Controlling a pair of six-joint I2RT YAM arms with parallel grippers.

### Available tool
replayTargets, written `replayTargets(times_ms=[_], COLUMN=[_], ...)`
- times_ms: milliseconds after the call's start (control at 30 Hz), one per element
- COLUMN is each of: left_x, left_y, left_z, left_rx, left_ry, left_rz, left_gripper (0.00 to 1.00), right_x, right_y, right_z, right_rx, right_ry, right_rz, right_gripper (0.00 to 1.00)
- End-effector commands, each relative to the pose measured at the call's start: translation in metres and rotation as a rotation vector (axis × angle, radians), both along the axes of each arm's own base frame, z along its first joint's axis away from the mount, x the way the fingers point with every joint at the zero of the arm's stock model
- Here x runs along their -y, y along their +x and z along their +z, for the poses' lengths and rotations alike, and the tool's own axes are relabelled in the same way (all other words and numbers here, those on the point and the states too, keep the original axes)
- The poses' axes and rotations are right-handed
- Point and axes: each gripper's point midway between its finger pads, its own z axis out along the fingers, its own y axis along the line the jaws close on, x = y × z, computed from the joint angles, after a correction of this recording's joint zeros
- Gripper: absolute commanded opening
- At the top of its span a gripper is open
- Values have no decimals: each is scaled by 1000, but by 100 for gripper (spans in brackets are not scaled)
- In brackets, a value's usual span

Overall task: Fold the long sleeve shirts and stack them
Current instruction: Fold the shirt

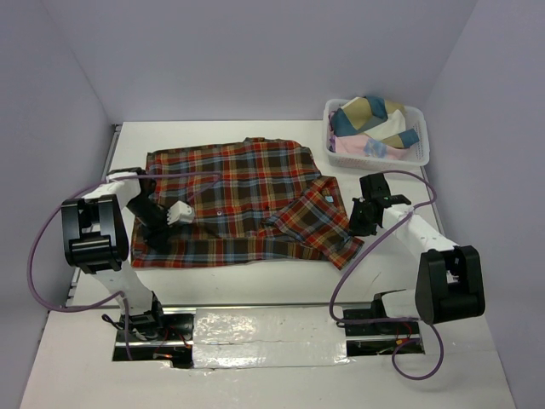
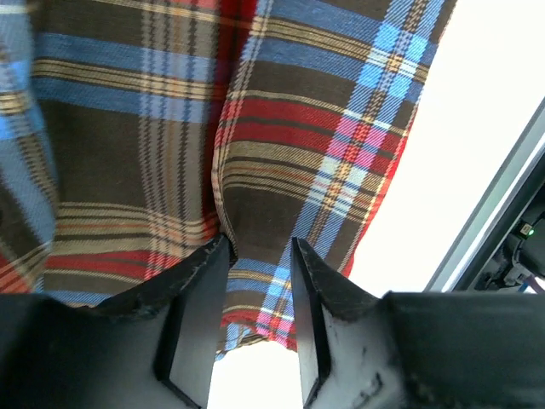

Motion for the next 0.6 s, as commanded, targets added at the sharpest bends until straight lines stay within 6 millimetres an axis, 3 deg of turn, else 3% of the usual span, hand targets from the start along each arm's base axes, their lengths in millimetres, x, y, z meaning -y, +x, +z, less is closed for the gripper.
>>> replayTargets(times_ms=[0, 200, 300, 400, 567], left_x=[4, -8, -18, -25, -26], left_y=[-13, 0, 20, 36, 43], left_z=[-3, -18, -24, -18, -8], left_rx=[-39, 35, 138, 231, 308], left_ry=[-24, 64, 135, 171, 179], left_rz=[-10, 7, 62, 93, 78], left_gripper=[48, 47, 44, 40, 41], right_x=[2, 2, 2, 2, 2], right_y=[2, 4, 3, 3, 3], right_z=[10, 10, 8, 9, 10], right_rx=[40, 41, 33, 36, 40], right_ry=[-11, -11, -11, -11, -12], right_rz=[4, 3, 0, 1, 4], right_gripper=[0, 0, 0, 0, 0])
